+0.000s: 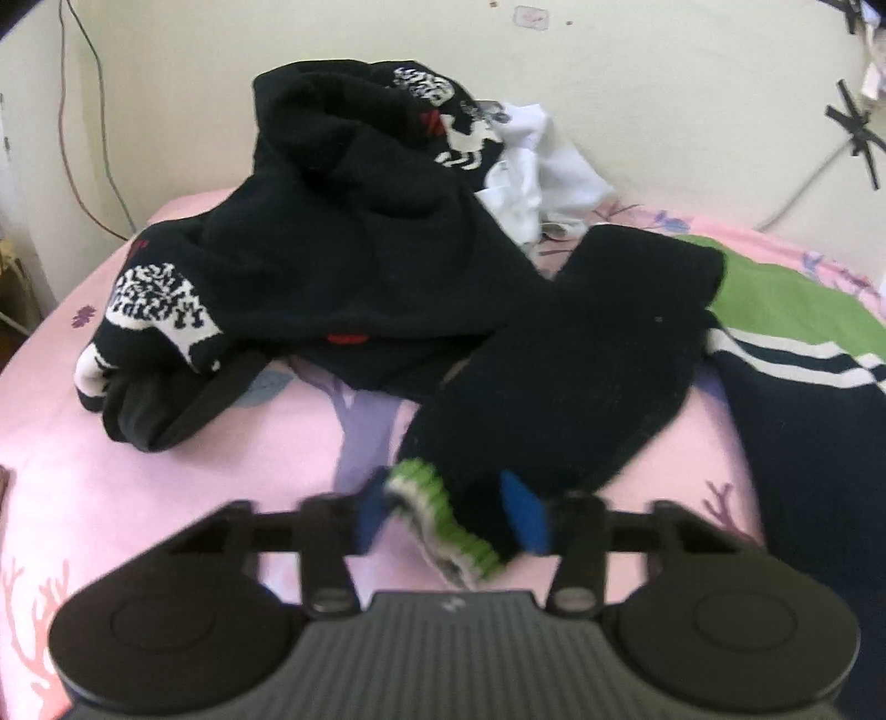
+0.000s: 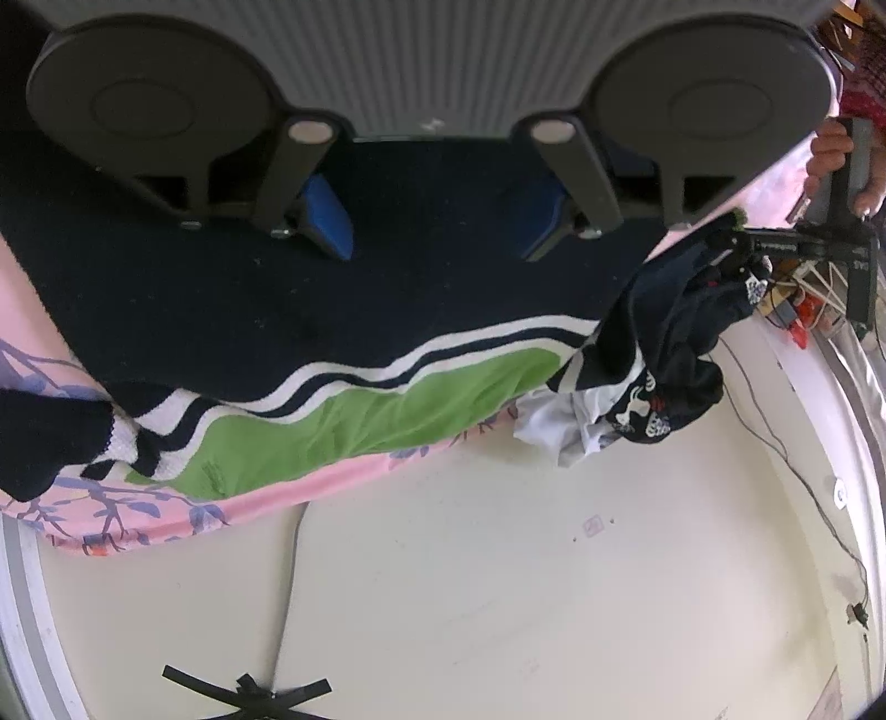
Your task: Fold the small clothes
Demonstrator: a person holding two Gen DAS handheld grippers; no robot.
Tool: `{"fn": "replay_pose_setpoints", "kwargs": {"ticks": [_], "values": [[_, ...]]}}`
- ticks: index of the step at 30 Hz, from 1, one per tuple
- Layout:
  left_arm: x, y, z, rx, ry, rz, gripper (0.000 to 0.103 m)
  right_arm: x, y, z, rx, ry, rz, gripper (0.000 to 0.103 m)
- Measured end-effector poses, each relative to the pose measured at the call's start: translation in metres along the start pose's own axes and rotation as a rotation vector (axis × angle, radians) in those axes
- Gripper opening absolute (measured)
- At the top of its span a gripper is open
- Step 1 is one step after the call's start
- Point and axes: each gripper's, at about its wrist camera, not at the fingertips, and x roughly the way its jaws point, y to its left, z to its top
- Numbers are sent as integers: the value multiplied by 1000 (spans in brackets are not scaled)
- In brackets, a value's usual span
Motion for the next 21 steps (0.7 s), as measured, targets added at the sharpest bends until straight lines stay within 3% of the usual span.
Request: {"fn": "replay_pose_setpoints", "kwargs": {"ticks": [1, 5, 10, 17, 21], "values": [[-2, 0, 0, 6, 3, -9, 15, 0, 0, 0, 2, -1, 1, 61], [-9, -7, 3, 30, -26, 6, 14, -1, -3, 1, 5, -3, 3, 61], [-25, 8, 16, -56, -70, -16, 13, -2, -3, 1, 5, -3, 3, 62], [-39, 35, 29, -180, -74, -83, 13, -2, -3, 0, 6, -5, 1, 63], [-47, 41, 38, -232, -78, -166, 13, -2, -3, 0, 6, -5, 2, 63]]}}
